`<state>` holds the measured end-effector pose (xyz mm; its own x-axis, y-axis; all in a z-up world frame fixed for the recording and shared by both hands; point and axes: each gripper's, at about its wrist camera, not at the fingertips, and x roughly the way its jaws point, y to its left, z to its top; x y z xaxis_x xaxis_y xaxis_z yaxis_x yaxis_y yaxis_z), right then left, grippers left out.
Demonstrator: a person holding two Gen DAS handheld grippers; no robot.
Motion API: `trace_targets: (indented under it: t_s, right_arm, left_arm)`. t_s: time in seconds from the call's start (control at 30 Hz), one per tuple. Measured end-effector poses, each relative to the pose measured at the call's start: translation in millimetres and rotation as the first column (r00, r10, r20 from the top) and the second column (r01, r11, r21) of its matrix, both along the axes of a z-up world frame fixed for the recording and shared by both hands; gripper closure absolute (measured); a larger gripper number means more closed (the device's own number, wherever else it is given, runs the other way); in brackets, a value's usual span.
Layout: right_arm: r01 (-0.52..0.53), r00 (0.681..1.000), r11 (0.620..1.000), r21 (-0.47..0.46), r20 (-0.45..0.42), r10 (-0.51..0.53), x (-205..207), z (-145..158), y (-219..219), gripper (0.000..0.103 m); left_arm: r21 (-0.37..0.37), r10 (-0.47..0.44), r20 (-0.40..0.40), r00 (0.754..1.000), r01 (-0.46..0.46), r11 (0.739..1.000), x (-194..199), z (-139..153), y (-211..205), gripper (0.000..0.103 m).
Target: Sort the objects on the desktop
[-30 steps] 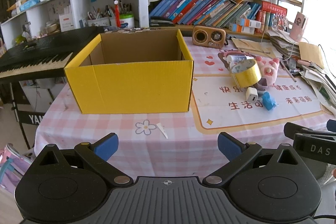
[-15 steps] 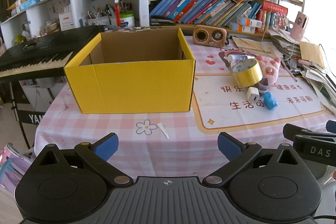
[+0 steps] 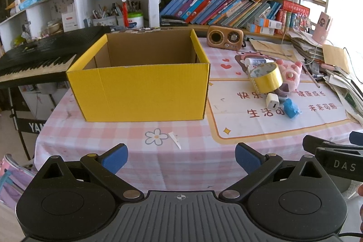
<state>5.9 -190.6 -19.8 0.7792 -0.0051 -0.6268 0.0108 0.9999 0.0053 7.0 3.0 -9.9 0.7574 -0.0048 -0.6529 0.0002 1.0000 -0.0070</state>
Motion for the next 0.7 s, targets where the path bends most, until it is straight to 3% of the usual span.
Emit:
trace_targets:
  t_s: [0.7]
  right_arm:
    - [0.004,1.0,1.0,-0.001,-0.005,-0.004,1.8,-1.9,0.0,0.0]
  left_arm:
    - [-0.001,0.003,-0.002,1.0,-0.003,1.0,1.1,-0.2,0.0,0.001]
